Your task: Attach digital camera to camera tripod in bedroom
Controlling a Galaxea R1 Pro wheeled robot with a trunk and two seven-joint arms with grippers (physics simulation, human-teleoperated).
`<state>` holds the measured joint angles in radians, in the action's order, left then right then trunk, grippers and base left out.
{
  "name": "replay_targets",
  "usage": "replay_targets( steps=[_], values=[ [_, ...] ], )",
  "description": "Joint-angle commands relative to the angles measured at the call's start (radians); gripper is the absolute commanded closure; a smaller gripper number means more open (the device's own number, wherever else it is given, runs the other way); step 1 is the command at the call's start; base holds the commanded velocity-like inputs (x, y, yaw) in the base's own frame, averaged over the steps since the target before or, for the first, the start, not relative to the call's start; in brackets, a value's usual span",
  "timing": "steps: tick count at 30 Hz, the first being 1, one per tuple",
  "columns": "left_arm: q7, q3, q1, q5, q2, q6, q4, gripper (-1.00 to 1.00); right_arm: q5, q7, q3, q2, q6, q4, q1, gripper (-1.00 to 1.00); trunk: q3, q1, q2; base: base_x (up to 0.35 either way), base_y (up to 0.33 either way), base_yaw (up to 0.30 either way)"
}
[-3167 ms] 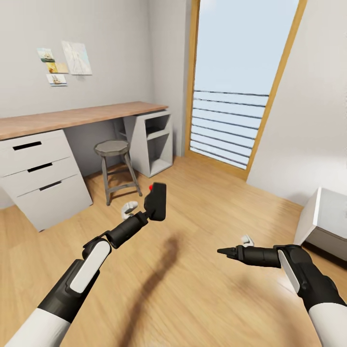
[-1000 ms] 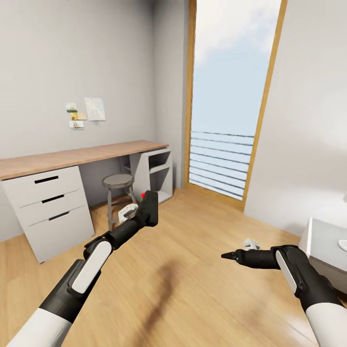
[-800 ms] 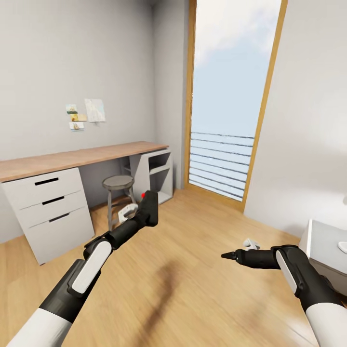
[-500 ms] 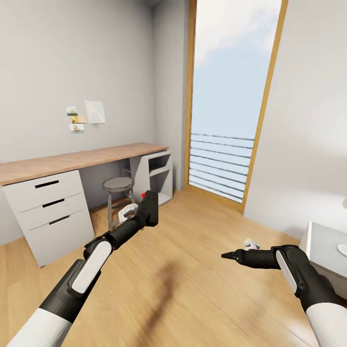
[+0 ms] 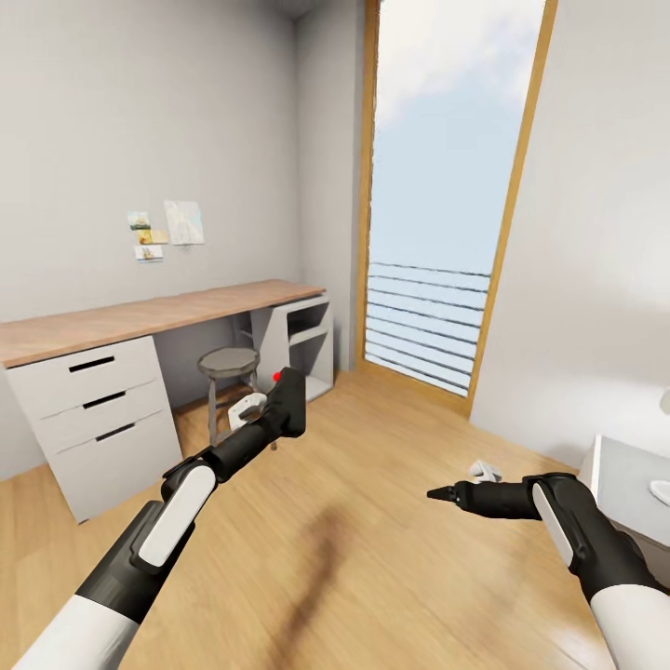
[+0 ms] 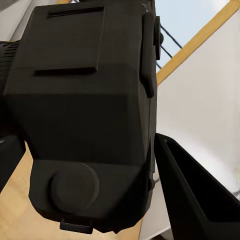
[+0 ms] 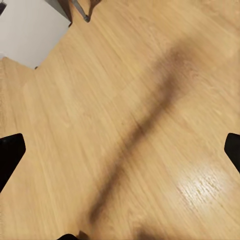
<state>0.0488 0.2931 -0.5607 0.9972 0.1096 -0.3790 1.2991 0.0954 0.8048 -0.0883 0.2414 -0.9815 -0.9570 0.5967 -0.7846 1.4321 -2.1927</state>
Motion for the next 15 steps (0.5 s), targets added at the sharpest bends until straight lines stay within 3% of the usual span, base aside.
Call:
replay_targets(
  steps=[1, 15],
  values=[
    [0.003, 0.001, -0.001, 0.008, 0.001, -0.002, 0.001, 1.0, 0.009, -0.004, -0.001, 0.0, -0.008, 0.0, 0.0, -1.0, 0.002, -0.004, 0.007, 0.0, 0.0, 0.0],
    [0.005, 0.001, -0.001, 0.008, 0.001, -0.001, 0.0, 1.0, 0.009, -0.004, -0.001, -0.001, -0.008, 0.0, 0.001, -1.0, 0.046, -0.058, 0.105, 0.0, 0.0, 0.0]
  ],
)
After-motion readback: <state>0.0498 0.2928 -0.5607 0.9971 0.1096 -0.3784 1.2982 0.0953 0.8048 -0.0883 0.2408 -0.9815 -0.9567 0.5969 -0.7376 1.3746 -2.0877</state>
